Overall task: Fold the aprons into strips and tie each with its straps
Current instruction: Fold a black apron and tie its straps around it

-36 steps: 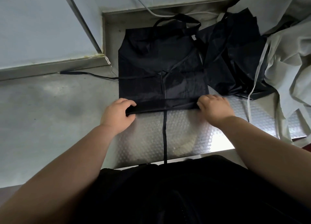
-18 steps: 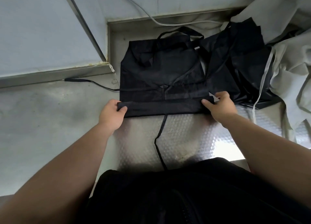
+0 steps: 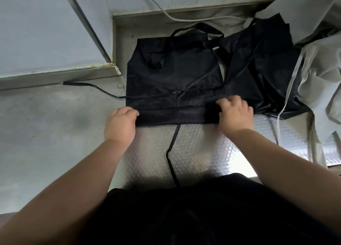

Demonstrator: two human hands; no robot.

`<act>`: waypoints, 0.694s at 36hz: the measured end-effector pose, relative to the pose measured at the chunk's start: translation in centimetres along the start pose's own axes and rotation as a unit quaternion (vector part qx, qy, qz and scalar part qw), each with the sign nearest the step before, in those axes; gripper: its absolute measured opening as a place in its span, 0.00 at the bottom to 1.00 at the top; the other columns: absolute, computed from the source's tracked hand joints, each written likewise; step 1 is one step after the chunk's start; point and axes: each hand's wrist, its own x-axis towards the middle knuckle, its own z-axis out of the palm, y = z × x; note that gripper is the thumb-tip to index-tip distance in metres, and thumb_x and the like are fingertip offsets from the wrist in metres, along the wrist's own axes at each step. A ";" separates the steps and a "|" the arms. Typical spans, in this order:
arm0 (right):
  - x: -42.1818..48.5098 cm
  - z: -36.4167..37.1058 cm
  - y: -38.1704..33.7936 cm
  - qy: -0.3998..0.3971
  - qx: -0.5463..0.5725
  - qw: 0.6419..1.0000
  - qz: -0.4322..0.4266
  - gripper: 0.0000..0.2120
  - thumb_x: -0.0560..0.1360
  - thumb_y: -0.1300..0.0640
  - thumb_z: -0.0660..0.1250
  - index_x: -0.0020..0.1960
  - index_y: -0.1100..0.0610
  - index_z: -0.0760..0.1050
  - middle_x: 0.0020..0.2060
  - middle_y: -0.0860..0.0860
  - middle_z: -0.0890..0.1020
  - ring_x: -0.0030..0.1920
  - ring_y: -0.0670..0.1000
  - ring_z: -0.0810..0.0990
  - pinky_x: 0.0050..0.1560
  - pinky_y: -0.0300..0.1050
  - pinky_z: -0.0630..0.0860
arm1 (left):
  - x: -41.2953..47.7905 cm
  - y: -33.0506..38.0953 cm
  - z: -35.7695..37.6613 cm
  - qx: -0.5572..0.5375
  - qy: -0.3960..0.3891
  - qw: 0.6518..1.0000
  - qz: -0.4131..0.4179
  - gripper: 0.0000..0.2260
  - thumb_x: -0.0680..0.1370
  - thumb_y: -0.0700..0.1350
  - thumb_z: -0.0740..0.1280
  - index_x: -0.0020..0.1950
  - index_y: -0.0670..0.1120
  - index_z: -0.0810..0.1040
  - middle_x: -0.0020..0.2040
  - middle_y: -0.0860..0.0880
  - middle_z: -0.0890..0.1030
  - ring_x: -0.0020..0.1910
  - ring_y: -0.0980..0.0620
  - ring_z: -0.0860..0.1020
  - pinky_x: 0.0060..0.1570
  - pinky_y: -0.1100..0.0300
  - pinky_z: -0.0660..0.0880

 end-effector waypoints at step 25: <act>0.6 -1.8 1.9 -0.065 0.297 0.951 0.063 0.13 0.73 0.59 0.65 0.58 0.55 0.73 0.48 0.50 0.76 0.43 0.53 0.76 0.44 0.42 0.71 | 0.8 -1.2 -1.6 -0.324 -0.069 0.919 -0.214 0.03 0.77 0.45 0.67 0.48 0.54 0.77 0.47 0.49 0.83 0.50 0.48 0.80 0.55 0.52 0.74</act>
